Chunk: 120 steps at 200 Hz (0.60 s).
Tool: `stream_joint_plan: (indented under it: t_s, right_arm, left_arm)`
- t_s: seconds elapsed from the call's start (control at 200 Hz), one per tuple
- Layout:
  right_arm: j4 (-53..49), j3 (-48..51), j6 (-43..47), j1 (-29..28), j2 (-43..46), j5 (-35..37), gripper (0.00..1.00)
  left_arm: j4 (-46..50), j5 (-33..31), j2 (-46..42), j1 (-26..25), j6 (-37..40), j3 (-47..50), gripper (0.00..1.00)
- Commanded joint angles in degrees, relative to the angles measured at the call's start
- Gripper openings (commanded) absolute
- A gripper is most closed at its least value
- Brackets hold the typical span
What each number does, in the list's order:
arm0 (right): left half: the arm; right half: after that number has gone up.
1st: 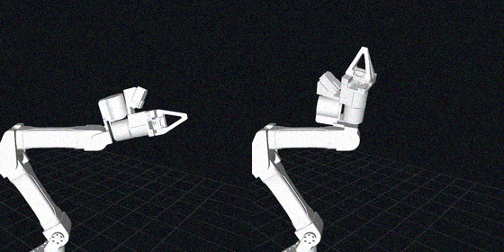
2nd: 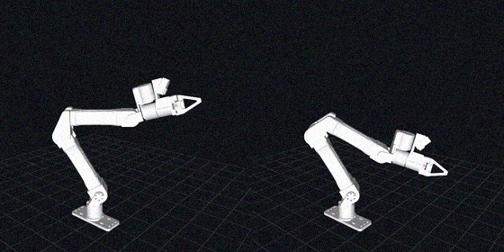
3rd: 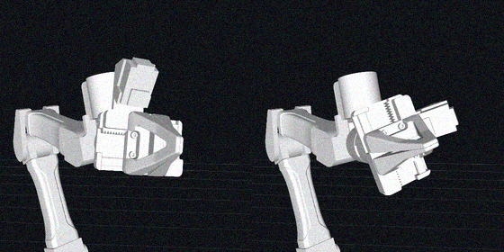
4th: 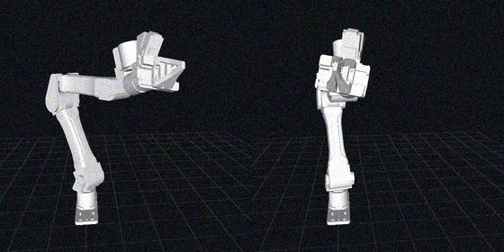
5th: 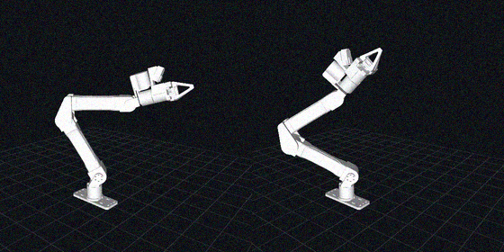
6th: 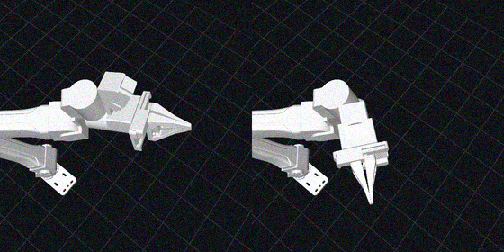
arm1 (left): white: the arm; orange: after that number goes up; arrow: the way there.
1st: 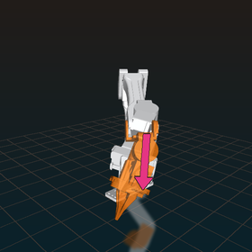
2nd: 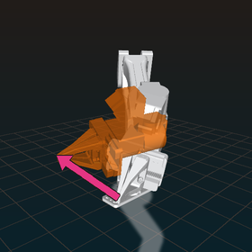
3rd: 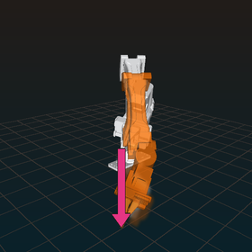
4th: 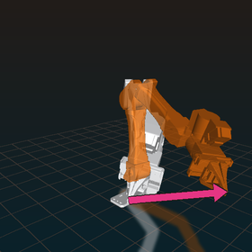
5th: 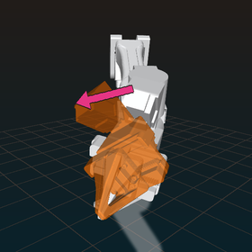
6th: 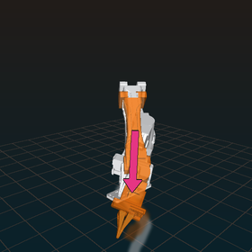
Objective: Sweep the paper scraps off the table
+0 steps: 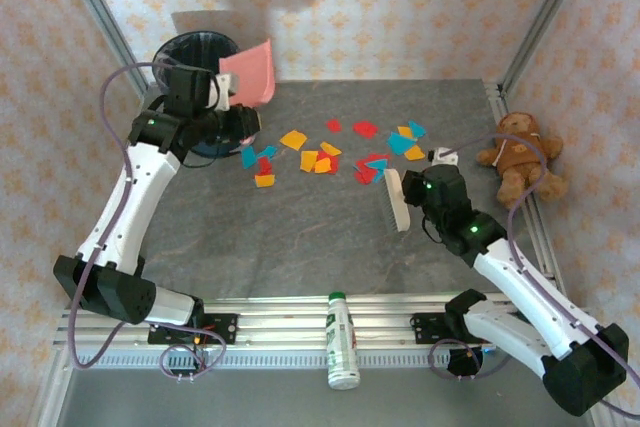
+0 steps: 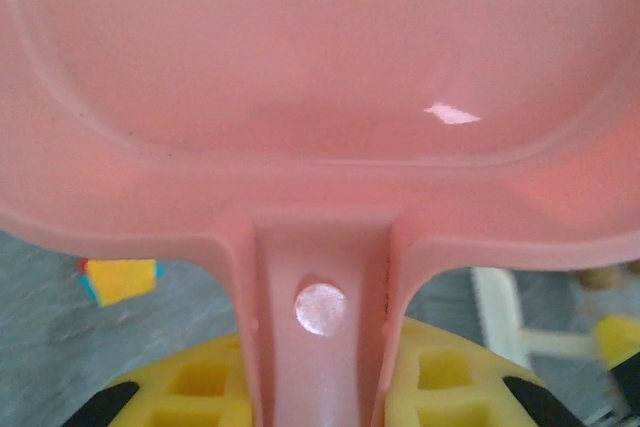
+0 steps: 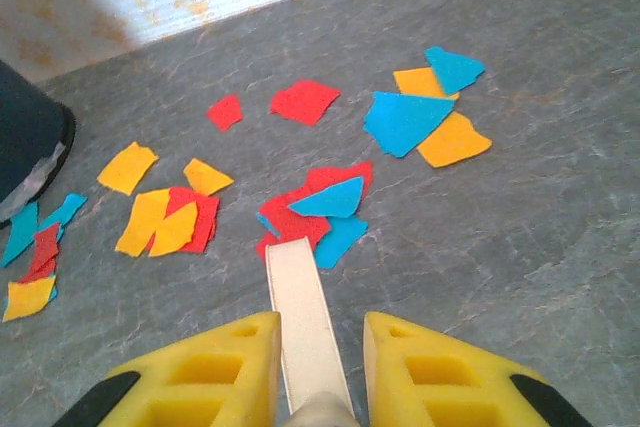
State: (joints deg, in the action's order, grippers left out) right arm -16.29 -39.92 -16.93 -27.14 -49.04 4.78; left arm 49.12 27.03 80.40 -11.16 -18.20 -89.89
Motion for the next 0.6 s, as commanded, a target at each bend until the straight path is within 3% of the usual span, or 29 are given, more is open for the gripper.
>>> stream_joint_plan:
  t_s: [0.0, 0.295, 0.596]
  right_arm:
    - [0.3, 0.01, -1.13, 1.99, 2.41, 2.14, 0.0]
    - [-1.21, -0.09, -0.51, 7.41, 4.34, 0.15, 0.0]
    - [5.93, -1.36, -3.01, 13.06, -0.3, -9.74, 0.0]
  left_arm:
    - [6.33, -6.27, -2.94, -2.64, 7.09, 2.25, 0.0]
    - [7.97, -11.69, -5.05, -9.96, 10.01, 9.93, 0.0]
    - [7.45, -17.99, -6.88, -16.09, 11.23, 16.07, 0.0]
